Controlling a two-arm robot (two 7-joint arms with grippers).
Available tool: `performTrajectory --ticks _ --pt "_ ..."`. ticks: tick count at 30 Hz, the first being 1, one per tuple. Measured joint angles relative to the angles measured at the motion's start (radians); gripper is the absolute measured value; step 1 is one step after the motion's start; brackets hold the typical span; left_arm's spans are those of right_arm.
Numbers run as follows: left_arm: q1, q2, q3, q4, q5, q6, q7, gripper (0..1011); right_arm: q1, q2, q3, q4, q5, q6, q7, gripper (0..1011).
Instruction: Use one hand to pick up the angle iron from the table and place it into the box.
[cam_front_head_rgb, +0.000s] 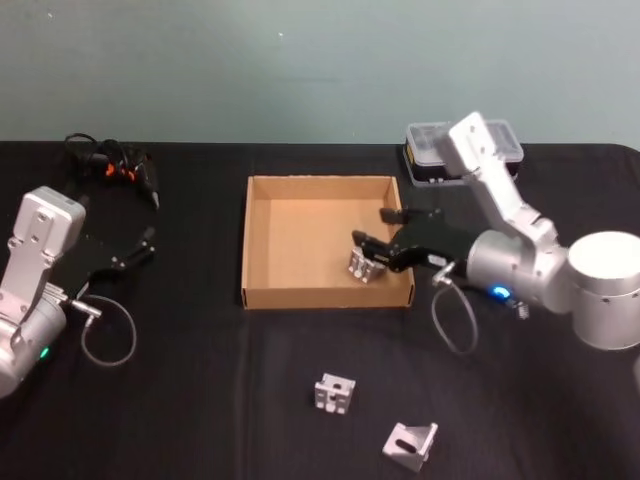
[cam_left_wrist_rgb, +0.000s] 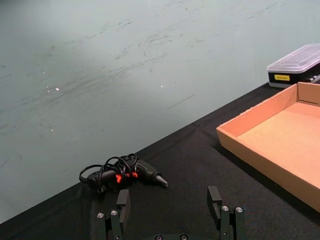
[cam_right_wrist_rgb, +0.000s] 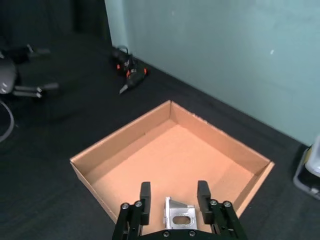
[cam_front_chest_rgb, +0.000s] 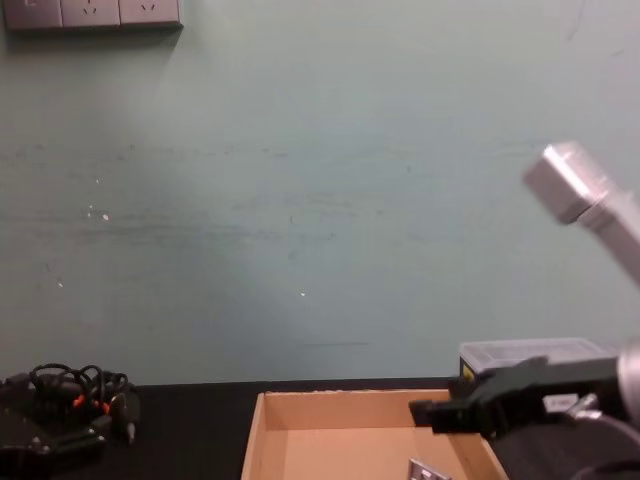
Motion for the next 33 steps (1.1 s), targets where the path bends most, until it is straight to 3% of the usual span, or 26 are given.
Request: performTrajectory --ticks 4,10,11,14,17,24,33 --pt "0.000 0.000 0.000 0.000 0.000 0.000 0.000 1011 -0.051 0.032 0.030 -0.094 0.018 0.001 -0.010 707" --pt "0.000 0.000 0.000 0.000 0.000 0.000 0.000 1011 -0.153 0.116 0.070 -0.274 0.052 0.013 -0.007 876" --pt "0.000 0.000 0.000 0.000 0.000 0.000 0.000 1011 -0.153 0.116 0.070 -0.274 0.052 0.013 -0.007 893" --pt "0.000 0.000 0.000 0.000 0.000 0.000 0.000 1012 -0.220 0.168 0.091 -0.367 0.078 0.022 -0.001 985" --pt "0.000 0.000 0.000 0.000 0.000 0.000 0.000 1011 -0.263 0.199 0.106 -0.418 0.095 0.026 -0.001 1003" --pt "0.000 0.000 0.000 0.000 0.000 0.000 0.000 1011 -0.420 0.305 0.163 -0.560 0.154 0.049 -0.009 1003" --pt "0.000 0.000 0.000 0.000 0.000 0.000 0.000 1011 -0.591 0.399 0.234 -0.653 0.226 0.073 -0.040 1003"
